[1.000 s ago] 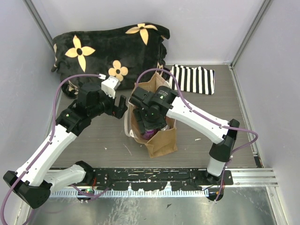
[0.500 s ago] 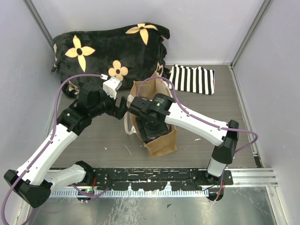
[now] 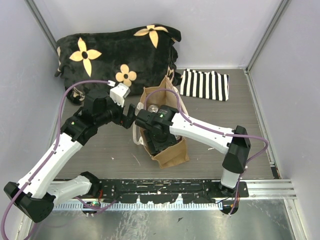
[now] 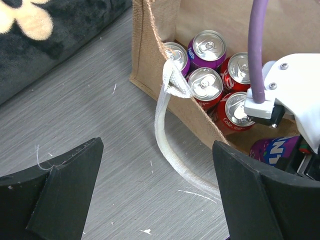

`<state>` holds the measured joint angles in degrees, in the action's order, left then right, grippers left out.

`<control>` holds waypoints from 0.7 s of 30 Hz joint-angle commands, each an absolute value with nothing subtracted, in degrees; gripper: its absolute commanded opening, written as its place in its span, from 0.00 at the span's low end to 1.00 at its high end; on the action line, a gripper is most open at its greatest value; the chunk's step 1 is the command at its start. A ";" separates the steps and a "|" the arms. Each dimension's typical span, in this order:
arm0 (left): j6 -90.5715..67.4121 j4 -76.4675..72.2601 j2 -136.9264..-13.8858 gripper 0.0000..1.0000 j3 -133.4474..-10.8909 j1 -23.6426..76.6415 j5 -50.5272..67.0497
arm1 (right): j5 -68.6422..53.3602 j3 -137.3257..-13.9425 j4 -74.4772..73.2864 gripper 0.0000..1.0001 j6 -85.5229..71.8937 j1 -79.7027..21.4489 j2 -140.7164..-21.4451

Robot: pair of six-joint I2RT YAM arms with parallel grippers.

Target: Place the beverage into the canvas bag

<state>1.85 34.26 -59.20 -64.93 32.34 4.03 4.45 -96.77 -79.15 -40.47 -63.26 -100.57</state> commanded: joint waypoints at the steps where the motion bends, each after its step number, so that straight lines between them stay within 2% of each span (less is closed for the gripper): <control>1: 2.29 34.43 -58.28 0.98 -63.93 32.10 4.76 | 1.98 -94.89 -77.01 0.01 -39.97 -63.98 -100.23; 18: 2.72 34.36 -57.76 0.98 -63.90 32.08 4.48 | 3.80 -81.14 -64.50 0.02 -40.24 -61.24 -100.74; 19: 2.80 34.36 -57.79 0.98 -63.90 32.08 4.44 | 4.09 -80.94 -64.25 0.04 -40.21 -61.20 -100.91; 21: 2.90 34.45 -57.75 0.98 -63.89 32.08 4.48 | 4.66 -80.98 -64.13 0.15 -40.09 -61.11 -101.36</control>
